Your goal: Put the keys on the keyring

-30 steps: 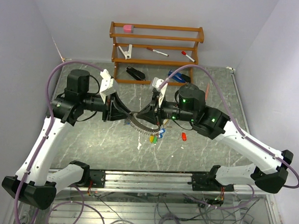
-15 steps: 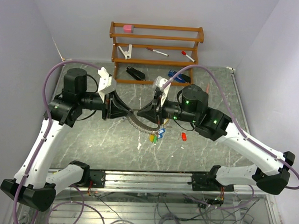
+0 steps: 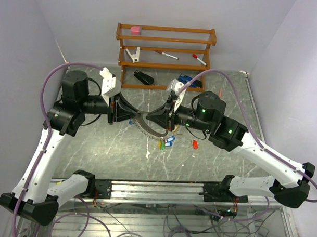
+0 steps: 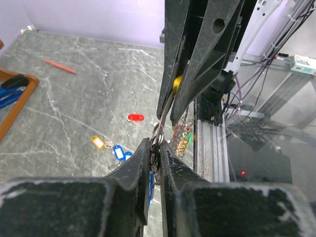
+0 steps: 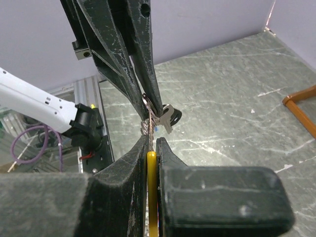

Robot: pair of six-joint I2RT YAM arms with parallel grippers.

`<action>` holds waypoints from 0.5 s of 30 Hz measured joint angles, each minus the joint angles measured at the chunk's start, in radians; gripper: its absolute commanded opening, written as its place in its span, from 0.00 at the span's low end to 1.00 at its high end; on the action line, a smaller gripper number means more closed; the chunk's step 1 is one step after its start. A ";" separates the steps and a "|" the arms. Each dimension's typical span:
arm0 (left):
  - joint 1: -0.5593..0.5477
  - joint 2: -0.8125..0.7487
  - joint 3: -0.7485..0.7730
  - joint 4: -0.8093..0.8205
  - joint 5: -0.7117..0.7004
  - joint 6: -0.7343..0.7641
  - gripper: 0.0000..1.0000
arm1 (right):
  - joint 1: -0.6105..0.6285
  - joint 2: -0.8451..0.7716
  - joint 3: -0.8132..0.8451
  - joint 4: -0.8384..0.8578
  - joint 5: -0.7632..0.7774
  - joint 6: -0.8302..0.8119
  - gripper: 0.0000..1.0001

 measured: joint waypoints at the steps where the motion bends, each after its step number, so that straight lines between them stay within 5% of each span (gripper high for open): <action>1: 0.000 -0.008 -0.001 0.018 -0.005 -0.014 0.09 | 0.000 -0.003 -0.003 0.010 0.003 0.004 0.00; 8: 0.000 -0.051 -0.037 0.131 -0.014 -0.102 0.07 | 0.002 -0.019 -0.018 0.052 0.006 0.029 0.00; 15: 0.002 -0.043 -0.051 0.183 -0.006 -0.190 0.07 | 0.000 -0.022 -0.018 0.037 0.020 0.032 0.29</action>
